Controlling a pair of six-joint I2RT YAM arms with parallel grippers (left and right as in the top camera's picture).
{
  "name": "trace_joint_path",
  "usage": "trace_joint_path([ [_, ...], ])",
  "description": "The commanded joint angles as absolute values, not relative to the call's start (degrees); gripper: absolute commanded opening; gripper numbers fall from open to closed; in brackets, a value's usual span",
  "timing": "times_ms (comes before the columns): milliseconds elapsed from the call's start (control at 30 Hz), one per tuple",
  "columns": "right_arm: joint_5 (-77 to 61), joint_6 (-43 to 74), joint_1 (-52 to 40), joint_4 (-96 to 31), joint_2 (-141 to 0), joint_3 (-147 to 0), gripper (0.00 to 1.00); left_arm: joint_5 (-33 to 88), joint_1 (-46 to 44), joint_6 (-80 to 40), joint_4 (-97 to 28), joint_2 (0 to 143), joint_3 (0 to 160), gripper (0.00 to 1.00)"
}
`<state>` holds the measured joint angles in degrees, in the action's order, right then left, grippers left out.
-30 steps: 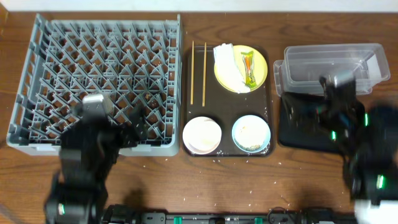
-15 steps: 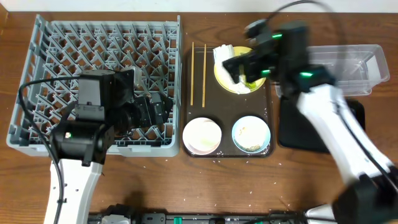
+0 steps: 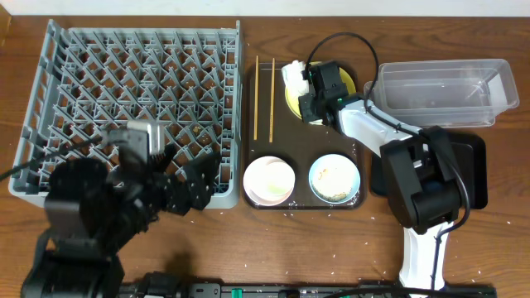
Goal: Sort waste into correct bins and load items into the dishwasher
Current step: 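Carry the napkin and wrapper to the clear bin and release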
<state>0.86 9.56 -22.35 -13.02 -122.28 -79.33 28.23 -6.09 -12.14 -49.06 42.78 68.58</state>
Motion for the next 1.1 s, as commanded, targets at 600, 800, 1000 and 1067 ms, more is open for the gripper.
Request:
trace_joint_path([
  [600, 9.7, 47.1, 5.5, -40.3, -98.1, -79.4, 0.21, 29.1, -5.8, -11.4, -47.7, 42.2, 69.9, 0.93],
  [800, -10.1, 32.7, 4.0, -28.9, -98.8, -79.5, 0.47, 29.1, -5.8, -11.4, -47.7, 42.2, 69.9, 0.93],
  [1000, -13.2, 8.2, -9.6, -22.3, -99.1, -79.4, 0.53, 29.1, -5.8, -11.4, -47.7, 42.2, 69.9, 0.93],
  [1067, -4.3, 7.6, -13.8, -21.4, -101.5, -79.4, 0.56, 29.1, -5.8, -11.4, -47.7, 42.2, 69.9, 0.93],
])
